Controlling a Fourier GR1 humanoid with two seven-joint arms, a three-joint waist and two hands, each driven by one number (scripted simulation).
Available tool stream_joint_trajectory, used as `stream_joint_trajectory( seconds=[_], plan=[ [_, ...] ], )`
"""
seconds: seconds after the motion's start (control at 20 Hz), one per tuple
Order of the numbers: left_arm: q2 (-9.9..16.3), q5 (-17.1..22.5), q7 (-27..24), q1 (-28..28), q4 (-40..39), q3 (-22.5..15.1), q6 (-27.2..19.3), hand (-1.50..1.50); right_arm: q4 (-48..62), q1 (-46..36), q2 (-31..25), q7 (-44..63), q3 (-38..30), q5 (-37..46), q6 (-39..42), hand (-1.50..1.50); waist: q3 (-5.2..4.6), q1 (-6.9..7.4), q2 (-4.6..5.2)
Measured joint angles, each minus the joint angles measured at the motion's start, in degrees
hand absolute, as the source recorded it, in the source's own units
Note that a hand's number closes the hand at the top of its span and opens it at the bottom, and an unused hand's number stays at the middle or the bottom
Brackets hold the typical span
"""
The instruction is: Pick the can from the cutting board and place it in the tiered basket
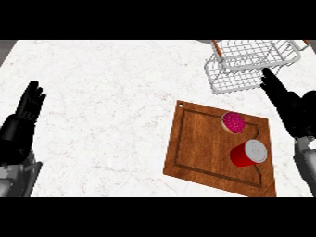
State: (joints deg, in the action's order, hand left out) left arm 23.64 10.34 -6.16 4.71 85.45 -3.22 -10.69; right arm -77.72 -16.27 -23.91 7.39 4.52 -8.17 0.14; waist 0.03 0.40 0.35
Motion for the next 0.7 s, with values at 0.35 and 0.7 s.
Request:
stream_joint_trajectory(
  seconds=[0.35, 0.7],
  plan=[
    [-3.35, -2.34, 1.20, 0.72, 1.40, -2.24, -3.30, 0.00, -4.33, -1.35, 3.99, -9.22, -13.13, -19.29, 6.55, 1.50, 0.90, -2.95, -1.00],
    [-8.35, -5.32, 4.45, 2.14, 2.52, -7.39, -6.60, 0.00, 0.62, 4.15, 5.32, -6.46, -18.48, -38.38, 24.02, -1.50, 0.43, -2.35, -0.50]
  ],
)
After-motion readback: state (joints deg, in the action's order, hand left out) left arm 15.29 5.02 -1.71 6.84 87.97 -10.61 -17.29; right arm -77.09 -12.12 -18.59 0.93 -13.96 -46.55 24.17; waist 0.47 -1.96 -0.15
